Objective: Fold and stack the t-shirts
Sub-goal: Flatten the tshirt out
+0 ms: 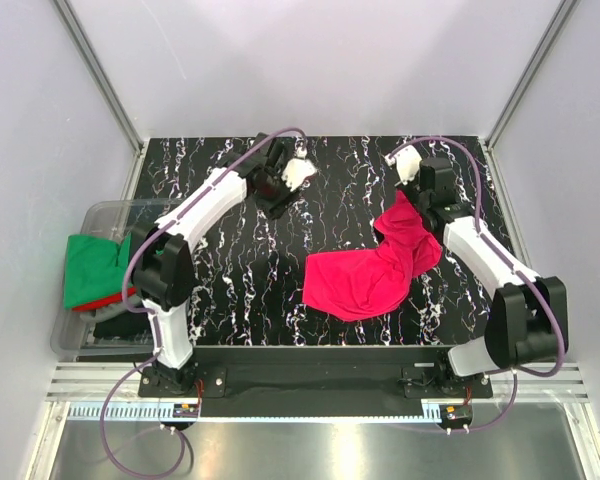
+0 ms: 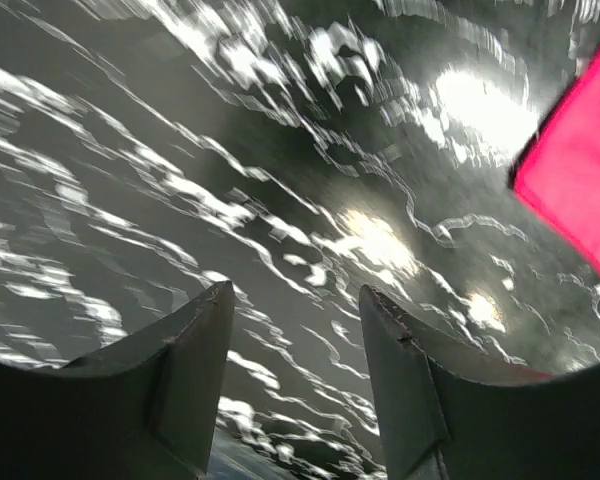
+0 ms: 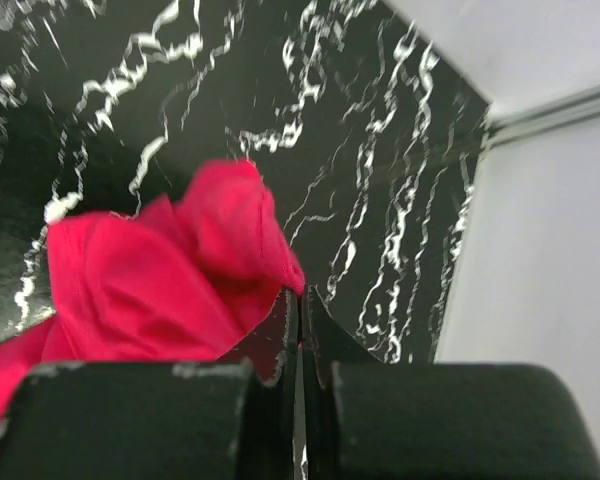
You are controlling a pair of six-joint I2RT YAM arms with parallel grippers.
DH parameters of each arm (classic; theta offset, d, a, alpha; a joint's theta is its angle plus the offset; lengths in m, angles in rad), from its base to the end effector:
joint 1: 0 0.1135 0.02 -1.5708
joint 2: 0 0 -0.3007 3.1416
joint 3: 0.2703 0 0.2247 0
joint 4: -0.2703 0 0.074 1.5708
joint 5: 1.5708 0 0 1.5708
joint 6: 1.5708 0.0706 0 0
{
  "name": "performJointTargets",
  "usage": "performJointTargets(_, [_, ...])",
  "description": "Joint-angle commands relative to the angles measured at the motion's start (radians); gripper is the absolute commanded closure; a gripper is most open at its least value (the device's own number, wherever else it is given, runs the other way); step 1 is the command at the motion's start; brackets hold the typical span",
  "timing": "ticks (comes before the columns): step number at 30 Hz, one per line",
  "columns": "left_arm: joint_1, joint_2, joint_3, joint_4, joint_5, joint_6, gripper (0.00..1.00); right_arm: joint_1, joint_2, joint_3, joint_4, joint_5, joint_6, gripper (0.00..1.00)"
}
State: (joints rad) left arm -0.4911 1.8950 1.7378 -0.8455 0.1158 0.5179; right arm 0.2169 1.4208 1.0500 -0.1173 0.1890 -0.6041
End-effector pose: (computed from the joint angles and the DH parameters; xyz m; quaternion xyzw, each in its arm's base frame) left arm 0.3635 -0.2037 0.3024 0.4774 0.8311 -0.0518 0.2805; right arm 0.3205 0.0570 0.3211 -0.2959 0.8017 -0.1781 0.4879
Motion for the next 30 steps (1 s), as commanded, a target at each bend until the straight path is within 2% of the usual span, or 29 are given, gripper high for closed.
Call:
performJointTargets(1, [-0.027,-0.099,-0.015,-0.070,0.146,-0.029,0.44,-0.040,-0.007,0.071,0.108,-0.063,0.029,1.00])
performJointTargets(4, [-0.124,-0.125,-0.134,-0.076,0.134,0.068,0.46,-0.054,0.047,0.117,0.094,-0.063,0.073,1.00])
performJointTargets(9, [-0.208,-0.155,-0.305,-0.040,0.186,0.171,0.45,-0.063,0.076,0.191,0.015,-0.049,0.110,1.00])
performJointTargets(15, [-0.296,-0.186,-0.440,0.077,0.263,0.093,0.42,-0.063,0.060,0.259,-0.097,-0.034,0.112,1.00])
performJointTargets(24, [-0.400,-0.142,-0.419,0.111,0.188,-0.024,0.37,-0.063,-0.083,0.153,-0.078,-0.138,0.116,1.00])
performJointTargets(30, [-0.422,-0.065,-0.422,0.121,0.164,-0.027,0.40,-0.063,-0.091,0.160,-0.052,-0.102,0.130,1.00])
